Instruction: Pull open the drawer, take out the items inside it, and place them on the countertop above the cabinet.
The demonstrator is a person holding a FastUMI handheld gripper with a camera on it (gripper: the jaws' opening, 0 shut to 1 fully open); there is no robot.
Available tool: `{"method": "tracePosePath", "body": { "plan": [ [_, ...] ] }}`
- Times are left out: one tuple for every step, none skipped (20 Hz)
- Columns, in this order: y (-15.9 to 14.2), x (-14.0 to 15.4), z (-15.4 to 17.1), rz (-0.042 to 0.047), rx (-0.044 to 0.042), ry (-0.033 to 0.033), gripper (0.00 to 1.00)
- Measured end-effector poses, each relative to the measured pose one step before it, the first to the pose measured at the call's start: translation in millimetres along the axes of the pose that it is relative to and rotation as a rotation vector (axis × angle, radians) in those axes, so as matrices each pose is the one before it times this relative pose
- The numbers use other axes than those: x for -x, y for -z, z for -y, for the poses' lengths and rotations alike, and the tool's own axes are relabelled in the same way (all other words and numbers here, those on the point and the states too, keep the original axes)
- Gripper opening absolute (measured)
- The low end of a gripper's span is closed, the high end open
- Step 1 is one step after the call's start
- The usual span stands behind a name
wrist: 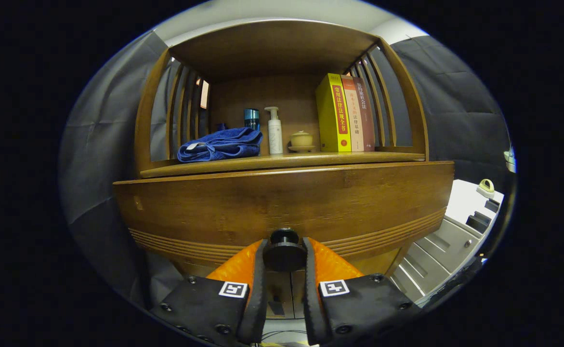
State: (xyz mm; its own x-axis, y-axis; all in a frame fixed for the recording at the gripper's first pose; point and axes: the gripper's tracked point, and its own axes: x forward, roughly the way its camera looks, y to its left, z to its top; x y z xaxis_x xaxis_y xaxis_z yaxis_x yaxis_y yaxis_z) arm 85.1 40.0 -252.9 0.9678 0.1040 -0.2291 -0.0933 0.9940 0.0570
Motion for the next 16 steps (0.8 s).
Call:
{"method": "tracePosePath", "body": {
  "plan": [
    [0.68,4.40,-0.74,-0.00159,-0.00238,-0.00204,0.41],
    [1.02,4.72,0.10,-0.00213,-0.00178,0.00039,0.41],
    [1.90,6.74,0.98,-0.00434,0.00091,0.00182,0.41],
    [0.13,3.33,-0.39,-0.00217,0.00070,0.00288,0.41],
    [1.63,5.71,0.03,-0.00210,0.00219,0.00290,0.41],
    [0.76,3.22,-0.18,-0.00307,0.00280,0.00076,0.41],
    [1.96,4.34,-0.13,-0.00545,0.00103,-0.00269,0.41],
    [2.47,5.49,-0.34,-0.01089,-0.00067,-0.00703,0.41],
    [2.42,2.78,0.47,-0.00893,-0.00691,-0.00482,0.41],
    [4.12,3.47,0.22,-0.01150,-0.00701,-0.00030,0.41],
    [0.33,6.41,0.51,0.00371,-0.00200,-0.00042,0.41],
    [2.51,3.38,-0.35,-0.01148,0.00807,0.00149,0.41],
    [0.29,3.69,0.28,0.00438,0.00916,0.00102,0.41],
    [2.22,4.46,0.16,-0.00742,0.00413,0.00235,0.41],
    [1.42,3.29,-0.06,-0.00105,-0.00005,-0.00036,0.41],
    [1.72,4.85,0.25,-0.00270,-0.00244,0.00025,0.41]
  ]
}}
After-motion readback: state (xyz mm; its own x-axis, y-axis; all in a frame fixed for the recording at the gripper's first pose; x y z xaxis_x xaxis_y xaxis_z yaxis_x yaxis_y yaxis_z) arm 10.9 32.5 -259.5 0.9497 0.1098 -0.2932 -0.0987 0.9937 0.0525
